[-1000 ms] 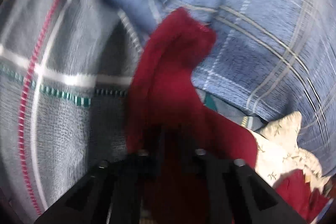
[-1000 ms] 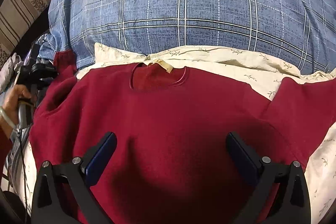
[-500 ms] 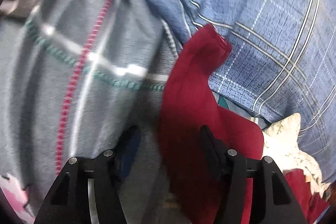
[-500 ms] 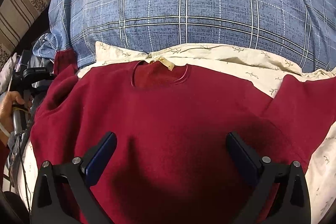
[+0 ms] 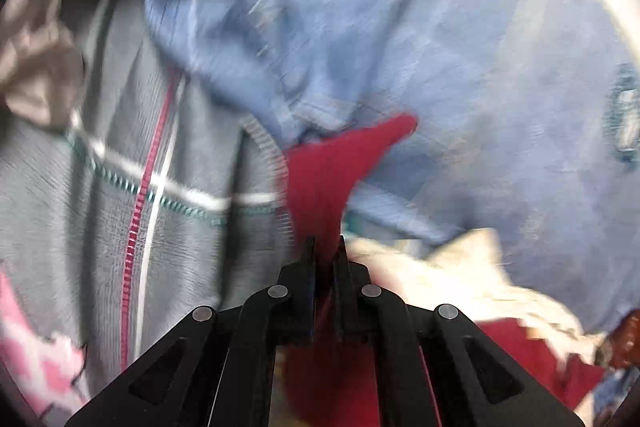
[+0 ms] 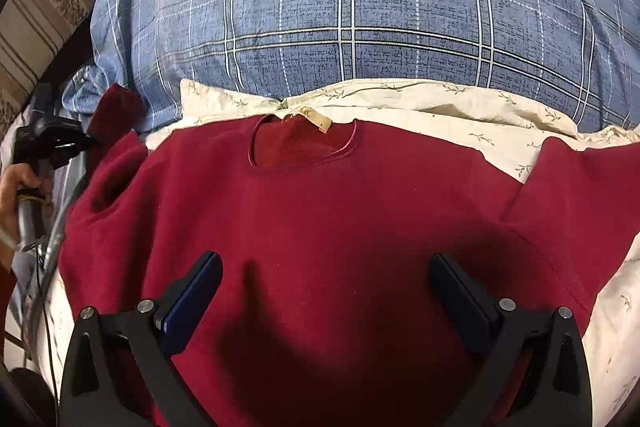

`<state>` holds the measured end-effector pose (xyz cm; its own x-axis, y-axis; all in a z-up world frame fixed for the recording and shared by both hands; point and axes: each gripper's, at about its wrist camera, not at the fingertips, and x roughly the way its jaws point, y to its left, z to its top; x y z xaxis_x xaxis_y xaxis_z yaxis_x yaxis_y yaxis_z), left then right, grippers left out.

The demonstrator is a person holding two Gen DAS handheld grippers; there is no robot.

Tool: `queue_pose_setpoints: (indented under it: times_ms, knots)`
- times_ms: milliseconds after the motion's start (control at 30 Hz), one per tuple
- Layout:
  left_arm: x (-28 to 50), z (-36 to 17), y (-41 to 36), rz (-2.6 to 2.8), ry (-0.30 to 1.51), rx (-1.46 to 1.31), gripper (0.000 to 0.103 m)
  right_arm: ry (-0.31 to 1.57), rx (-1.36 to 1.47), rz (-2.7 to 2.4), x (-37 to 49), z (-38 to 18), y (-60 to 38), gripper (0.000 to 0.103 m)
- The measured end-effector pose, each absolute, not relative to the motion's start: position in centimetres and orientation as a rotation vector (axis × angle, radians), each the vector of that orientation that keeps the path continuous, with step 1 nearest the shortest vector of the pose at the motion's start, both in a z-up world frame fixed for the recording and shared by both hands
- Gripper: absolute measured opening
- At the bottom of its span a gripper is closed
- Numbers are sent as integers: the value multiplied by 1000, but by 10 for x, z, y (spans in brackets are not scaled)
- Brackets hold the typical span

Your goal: Fold small clothes

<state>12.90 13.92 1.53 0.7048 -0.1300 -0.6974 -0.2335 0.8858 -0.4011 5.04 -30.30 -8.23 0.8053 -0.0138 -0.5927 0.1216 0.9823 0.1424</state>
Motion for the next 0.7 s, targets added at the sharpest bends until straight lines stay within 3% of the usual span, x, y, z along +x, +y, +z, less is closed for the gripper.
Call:
queue_pose_setpoints:
  times_ms: [267,400,467,600,667,700]
  knots:
    - [70,97,26,-352,687,-469,4,551,257,-114,35,-63,-327,103]
    - [54,68,-45,-482,772,-442,5,506,329,-148,25,-54,-354,103]
    - [58,28,-83,-507,861,-419,5,491,355,-178,21,-52,-368,103]
    - [67,-38,-135,-503,1053,-332,28,457,446,-220,10,-50,-397,103]
    - [69,-36,-145,-517,1064,-293,34,447,488,-225,5,-51,-409,103]
    - [67,-28,-144,-530,1041,-275,42,442,506,-223,2,-51,-413,103]
